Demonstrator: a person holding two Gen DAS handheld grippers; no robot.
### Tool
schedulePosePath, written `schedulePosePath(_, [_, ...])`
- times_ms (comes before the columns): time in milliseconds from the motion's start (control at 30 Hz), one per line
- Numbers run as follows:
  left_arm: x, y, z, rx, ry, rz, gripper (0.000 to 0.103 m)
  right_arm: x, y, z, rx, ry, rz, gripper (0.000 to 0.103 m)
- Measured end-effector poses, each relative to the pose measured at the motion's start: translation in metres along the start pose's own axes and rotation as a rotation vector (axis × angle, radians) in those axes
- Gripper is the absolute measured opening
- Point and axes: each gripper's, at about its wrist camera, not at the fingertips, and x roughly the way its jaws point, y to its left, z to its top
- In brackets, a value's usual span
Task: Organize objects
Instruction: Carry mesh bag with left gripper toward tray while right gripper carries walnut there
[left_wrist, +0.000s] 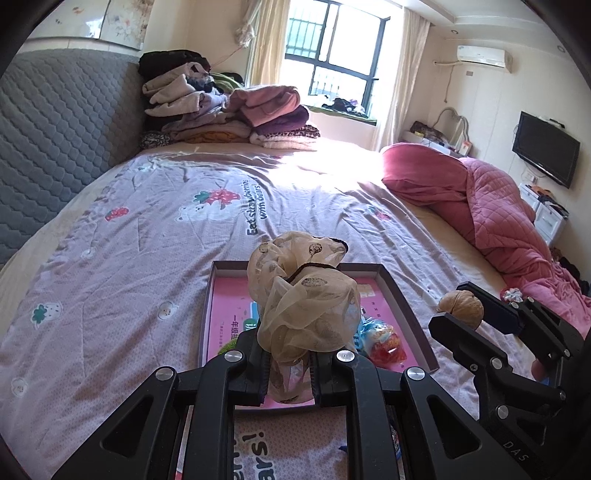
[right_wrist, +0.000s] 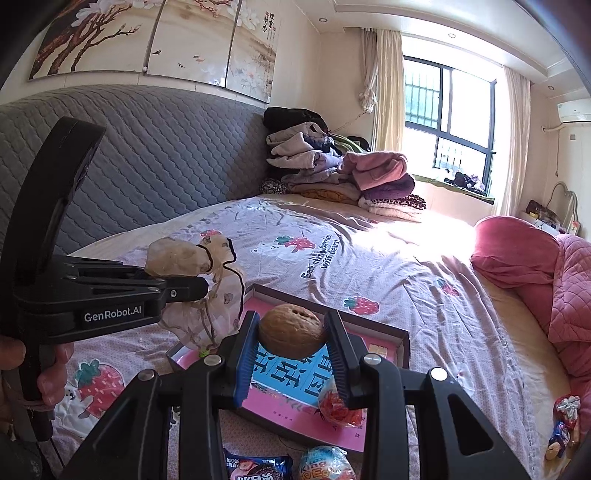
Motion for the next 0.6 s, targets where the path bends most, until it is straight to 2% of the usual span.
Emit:
schedulePosePath(400, [0.016,-0.004,-0.001,0.026,0.006,0.05,0.017,0.011,-0.005,0.007,0.022,-0.03,0.007,0.036])
schedulePosePath(600, [0.028,0.0,-0.004,0.033,0.027,0.068,0.017,0.027,-0.007,0.005,0.042,-0.018,0.011,0.036])
